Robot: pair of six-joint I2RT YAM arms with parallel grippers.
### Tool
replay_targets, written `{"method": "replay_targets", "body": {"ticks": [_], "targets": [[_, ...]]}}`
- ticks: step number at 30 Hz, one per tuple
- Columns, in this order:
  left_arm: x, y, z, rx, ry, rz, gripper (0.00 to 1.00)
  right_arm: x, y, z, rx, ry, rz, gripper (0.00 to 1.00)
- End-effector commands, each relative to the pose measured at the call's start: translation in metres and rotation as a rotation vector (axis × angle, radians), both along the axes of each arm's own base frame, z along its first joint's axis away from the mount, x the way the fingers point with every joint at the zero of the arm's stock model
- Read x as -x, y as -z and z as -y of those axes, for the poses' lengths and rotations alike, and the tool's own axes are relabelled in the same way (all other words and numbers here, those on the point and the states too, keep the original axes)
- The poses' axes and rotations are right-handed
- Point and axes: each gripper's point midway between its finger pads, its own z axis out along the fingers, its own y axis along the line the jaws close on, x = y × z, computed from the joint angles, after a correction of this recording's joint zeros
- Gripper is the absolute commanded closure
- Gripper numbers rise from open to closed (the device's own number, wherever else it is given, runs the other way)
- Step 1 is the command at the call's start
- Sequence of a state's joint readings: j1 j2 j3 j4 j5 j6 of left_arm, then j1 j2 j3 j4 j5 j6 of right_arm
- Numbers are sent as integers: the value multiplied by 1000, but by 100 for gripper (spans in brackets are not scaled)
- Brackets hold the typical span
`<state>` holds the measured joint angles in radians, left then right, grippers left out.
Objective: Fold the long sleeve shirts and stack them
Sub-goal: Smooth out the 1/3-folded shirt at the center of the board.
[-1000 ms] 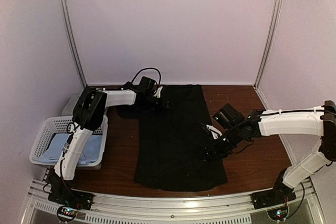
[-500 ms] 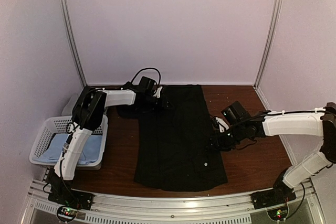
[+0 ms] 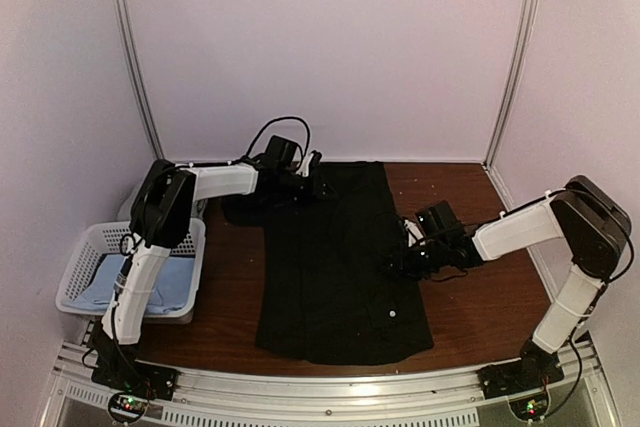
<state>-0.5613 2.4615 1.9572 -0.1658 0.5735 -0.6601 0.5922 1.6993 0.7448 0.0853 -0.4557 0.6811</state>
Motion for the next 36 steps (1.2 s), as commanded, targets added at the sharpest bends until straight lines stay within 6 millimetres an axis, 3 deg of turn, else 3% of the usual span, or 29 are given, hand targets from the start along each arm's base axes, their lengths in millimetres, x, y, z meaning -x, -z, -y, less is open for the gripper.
{"method": "replay_targets", "body": {"ticks": [1, 6, 9, 15, 18, 22, 26, 31, 36], "targets": [[11, -24, 28, 43, 51, 66, 63, 15, 15, 15, 21, 32, -30, 65], [16, -7, 42, 40, 66, 40, 63, 15, 6, 20, 34, 43, -7, 64], [10, 9, 41, -4, 35, 30, 63, 12, -3, 21, 32, 50, 14, 64], [2, 55, 29, -113, -21, -28, 66, -18, -41, 11, 0, 60, 111, 63], [0, 65, 26, -122, -30, -46, 66, -33, -55, -2, -41, 48, 144, 63], [-3, 62, 25, -124, -37, -41, 66, -64, -65, -19, -61, 37, 199, 63], [-6, 38, 29, -100, -26, -7, 66, -109, -72, -28, -126, 43, 242, 63], [-5, 17, 29, -87, -12, 28, 65, -158, -66, -37, -202, 46, 255, 63], [2, 15, 30, -84, 6, 19, 66, -212, -61, -38, -271, 82, 272, 64]]}}
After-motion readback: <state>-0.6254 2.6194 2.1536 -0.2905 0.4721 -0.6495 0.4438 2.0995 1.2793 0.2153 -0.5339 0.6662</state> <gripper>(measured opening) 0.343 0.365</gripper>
